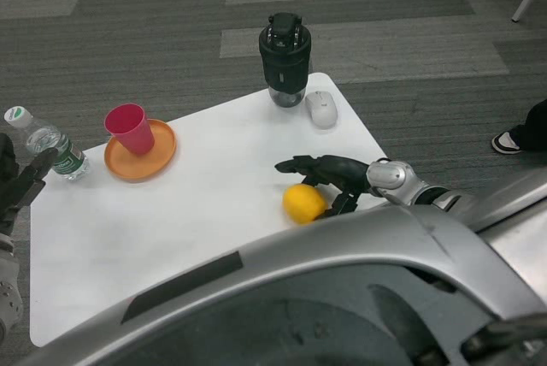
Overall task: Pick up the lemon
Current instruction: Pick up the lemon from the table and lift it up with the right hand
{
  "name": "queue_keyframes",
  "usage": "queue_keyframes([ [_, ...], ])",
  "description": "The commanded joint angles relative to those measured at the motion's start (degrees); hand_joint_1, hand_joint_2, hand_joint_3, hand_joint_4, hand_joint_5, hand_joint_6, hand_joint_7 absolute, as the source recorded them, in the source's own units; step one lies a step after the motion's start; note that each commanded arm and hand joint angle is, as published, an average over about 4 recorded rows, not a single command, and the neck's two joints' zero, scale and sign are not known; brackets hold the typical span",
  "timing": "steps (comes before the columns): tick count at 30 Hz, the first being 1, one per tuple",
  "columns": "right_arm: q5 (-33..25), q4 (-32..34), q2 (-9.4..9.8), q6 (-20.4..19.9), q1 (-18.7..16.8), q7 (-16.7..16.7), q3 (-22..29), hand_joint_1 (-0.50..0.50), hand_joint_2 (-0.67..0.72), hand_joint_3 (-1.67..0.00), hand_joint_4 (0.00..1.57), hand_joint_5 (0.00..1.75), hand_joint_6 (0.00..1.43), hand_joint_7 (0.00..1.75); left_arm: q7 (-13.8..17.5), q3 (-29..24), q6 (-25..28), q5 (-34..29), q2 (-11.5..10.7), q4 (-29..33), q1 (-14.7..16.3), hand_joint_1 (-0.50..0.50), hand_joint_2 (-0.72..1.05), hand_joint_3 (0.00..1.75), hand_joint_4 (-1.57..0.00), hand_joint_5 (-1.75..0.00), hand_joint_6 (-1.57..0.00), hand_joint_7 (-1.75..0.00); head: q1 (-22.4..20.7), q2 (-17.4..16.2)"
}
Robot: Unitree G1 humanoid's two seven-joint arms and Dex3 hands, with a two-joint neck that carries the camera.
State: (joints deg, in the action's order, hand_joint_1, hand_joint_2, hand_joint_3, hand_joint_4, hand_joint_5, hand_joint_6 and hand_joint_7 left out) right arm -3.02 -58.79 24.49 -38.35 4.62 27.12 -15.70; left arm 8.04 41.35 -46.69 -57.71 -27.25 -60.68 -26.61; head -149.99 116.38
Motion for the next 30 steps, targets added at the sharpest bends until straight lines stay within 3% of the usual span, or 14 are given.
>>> queue_keyframes([
  [1, 1.7, -1.1, -0.27, 1.1, 0.0, 0.2, -0.4, 0.02, -0.59, -1.33, 0.0, 1.62, 0.0, 0.49, 0.3, -0.6, -0.1, 0.1, -0.6, 0.2, -0.3, 0.5, 0.74, 0.09, 0.0, 0.0, 0.0, 0.0, 0.0, 0.0],
  [7, 1.7, -1.0, -0.32, 1.1, 0.0, 0.0, 0.2, 0.04, -0.6, -1.35, 0.0, 1.67, 0.0, 1.2, 0.3, -0.6, -0.1, 0.1, -0.6, 0.3, -0.3, 0.5, 0.78, 0.02, 0.0, 0.0, 0.0, 0.0, -0.1, -0.1],
  [10, 1.6, -0.9, -0.34, 1.1, 0.0, -0.3, 0.6, 0.06, -0.6, -1.35, 0.0, 1.75, 0.0, 1.4, 0.3, -0.7, -0.1, 0.1, -0.6, 0.4, -0.3, 0.5, 0.78, 0.09, 0.0, 0.0, 0.0, 0.0, -0.2, -0.2],
  [17, 1.6, -0.9, -0.49, 0.9, 0.0, -1.2, 1.4, 0.08, -0.6, -1.35, 0.03, 1.75, 0.04, 1.5, 0.3, -0.7, -0.1, 0.1, -0.6, 0.7, -0.3, 0.5, 0.72, 0.07, 0.0, 0.0, 0.0, 0.0, -0.3, -0.2],
  [23, 1.5, -0.8, -0.71, 0.9, 0.0, -2.2, 1.8, 0.08, -0.6, -1.35, 0.09, 1.75, 0.1, 1.54, 0.3, -0.9, -0.1, 0.2, -0.6, 0.8, -0.3, 0.5, 0.78, 0.09, 0.0, 0.0, 0.0, 0.0, -0.3, -0.2],
  [30, -0.1, -0.9, -0.93, 0.6, 0.0, -4.2, 3.1, 0.08, -0.6, -1.17, 0.09, 1.75, 0.14, 1.54, 0.3, -0.9, -0.1, 0.3, -0.6, 0.8, -0.3, 0.5, 0.78, 0.09, 0.0, 0.0, 0.0, 0.0, -0.4, 0.0],
])
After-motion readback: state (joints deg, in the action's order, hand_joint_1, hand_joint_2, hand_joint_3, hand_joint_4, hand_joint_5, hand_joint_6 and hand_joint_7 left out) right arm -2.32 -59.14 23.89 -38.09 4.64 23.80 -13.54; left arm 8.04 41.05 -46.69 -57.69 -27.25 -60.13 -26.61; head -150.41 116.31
